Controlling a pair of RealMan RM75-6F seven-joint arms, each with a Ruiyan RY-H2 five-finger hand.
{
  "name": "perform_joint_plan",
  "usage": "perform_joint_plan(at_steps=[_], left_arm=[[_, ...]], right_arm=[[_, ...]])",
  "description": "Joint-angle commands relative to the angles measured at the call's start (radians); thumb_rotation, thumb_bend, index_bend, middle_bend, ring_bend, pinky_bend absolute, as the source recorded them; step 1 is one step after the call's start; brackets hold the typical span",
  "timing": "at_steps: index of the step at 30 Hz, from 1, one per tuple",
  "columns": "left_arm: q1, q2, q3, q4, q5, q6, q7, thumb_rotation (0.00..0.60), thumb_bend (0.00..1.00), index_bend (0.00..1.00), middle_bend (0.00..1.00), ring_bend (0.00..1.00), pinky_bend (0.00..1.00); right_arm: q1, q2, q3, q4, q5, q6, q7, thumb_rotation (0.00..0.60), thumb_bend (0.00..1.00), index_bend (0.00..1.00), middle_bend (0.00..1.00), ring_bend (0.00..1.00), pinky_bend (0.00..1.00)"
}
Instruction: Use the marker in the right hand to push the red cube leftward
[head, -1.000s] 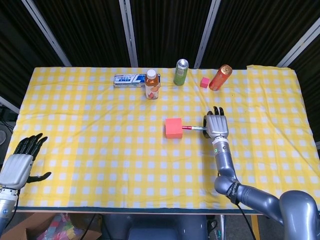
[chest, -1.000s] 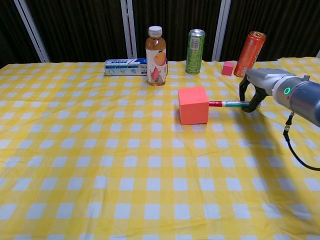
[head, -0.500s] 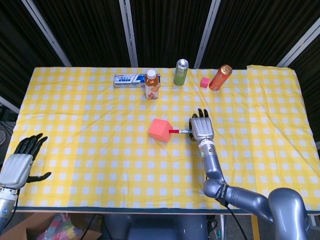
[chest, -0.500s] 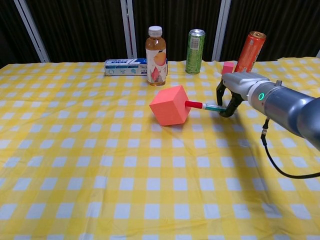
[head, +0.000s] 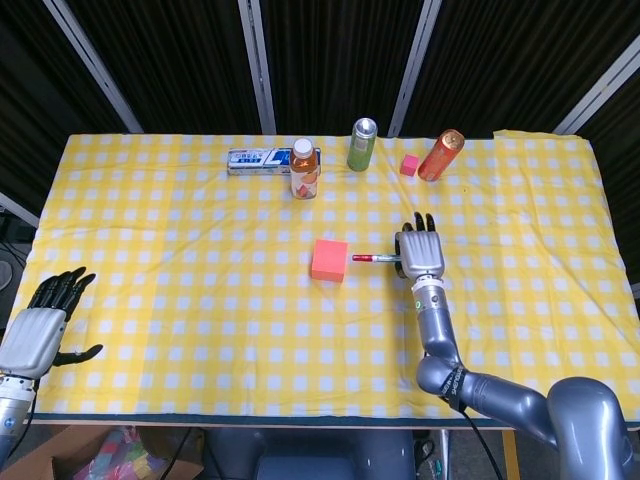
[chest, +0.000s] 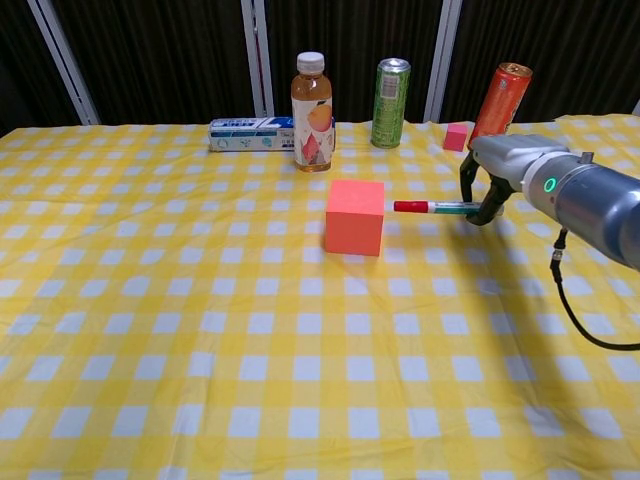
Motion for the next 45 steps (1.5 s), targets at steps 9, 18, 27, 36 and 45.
perform_joint_plan(at_steps=[9,18,27,36,45], left_arm=[[0.0,-0.002,0.0,-0.004,0.0,0.001,0.009,0.6,0.0,0.0,0.0,0.0,0.0],[-0.002,0.003,-0.003,0.0,-0.004,-0.003,-0.012,0.6,0.0,0.0,0.0,0.0,0.0],[-0.005,0.008,-0.004,-0.005,-0.006,-0.009,-0.024,0.6,0.0,0.0,0.0,0.0,0.0],[-0.006,0.009,-0.005,-0.005,-0.008,-0.01,-0.026,0.6,0.0,0.0,0.0,0.0,0.0],[-0.006,0.008,-0.005,-0.006,-0.01,-0.01,-0.021,0.6,0.0,0.0,0.0,0.0,0.0]], right_arm=[[0.001,0.004,0.009,-0.027,0.009,0.013,-0.006,0.6,0.4,0.67,0.28,0.0,0.0],[0.035,-0.043,0.025,0.022,0.014,-0.006,-0.009,0.6,0.4,0.67,0.28,0.0,0.0],[0.073,-0.098,0.034,0.077,0.019,-0.027,-0.022,0.6,0.4,0.67,0.28,0.0,0.0],[0.095,-0.14,0.039,0.092,0.013,-0.025,-0.031,0.6,0.4,0.67,0.28,0.0,0.0],[0.099,-0.157,0.037,0.062,0.001,0.003,-0.048,0.6,0.4,0.67,0.28,0.0,0.0]])
